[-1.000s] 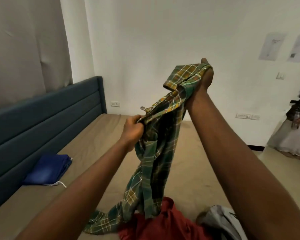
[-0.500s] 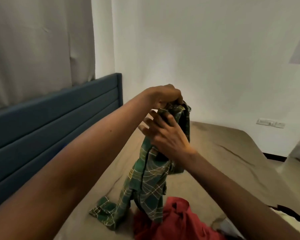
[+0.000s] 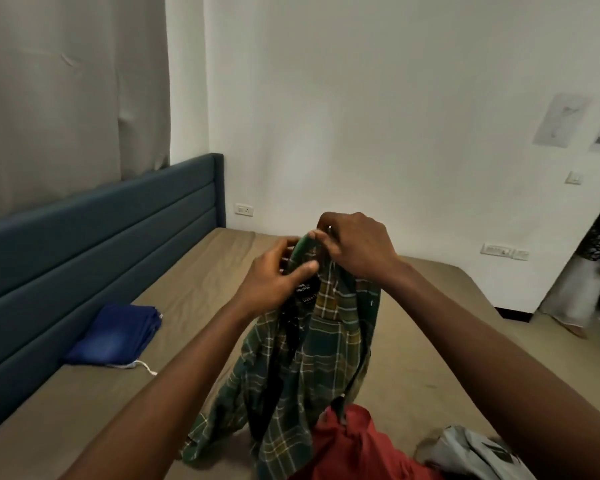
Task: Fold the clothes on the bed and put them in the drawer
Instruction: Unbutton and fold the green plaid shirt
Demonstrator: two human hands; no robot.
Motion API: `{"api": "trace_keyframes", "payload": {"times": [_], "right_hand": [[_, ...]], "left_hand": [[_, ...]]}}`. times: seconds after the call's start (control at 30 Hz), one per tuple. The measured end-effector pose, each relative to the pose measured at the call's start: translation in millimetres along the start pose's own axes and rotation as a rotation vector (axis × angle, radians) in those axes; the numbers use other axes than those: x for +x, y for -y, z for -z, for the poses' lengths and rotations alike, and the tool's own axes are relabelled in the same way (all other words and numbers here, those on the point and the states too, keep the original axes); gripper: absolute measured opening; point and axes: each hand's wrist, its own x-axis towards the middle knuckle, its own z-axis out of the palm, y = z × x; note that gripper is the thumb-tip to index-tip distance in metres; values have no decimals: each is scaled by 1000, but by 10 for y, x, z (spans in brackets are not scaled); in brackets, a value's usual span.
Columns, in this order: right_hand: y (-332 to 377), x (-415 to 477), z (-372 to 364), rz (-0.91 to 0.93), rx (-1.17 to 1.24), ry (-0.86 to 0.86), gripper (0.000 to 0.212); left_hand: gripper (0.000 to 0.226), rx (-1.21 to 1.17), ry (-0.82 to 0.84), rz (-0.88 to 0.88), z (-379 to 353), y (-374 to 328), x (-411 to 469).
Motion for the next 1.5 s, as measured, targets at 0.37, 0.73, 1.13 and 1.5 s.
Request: {"api": "trace_keyframes", "payload": {"times": [0.37,0.73,1.13,1.5], "right_hand": [[-515,99,1081,-183,404,743,33],[-1286,-104,414,-860,811,20,53],[348,-2121,-2099,-1451,1509,57,20],[369,-2765,-2230,-1659,2021,-43,13]], "left_hand": [[44,115,484,373,1221,50,286],[52,29,146,522,1485,-8,725],[11,-409,-425,863,-981,1532,-1163],[23,192,-127,418,-1803,1125,-1744]]}}
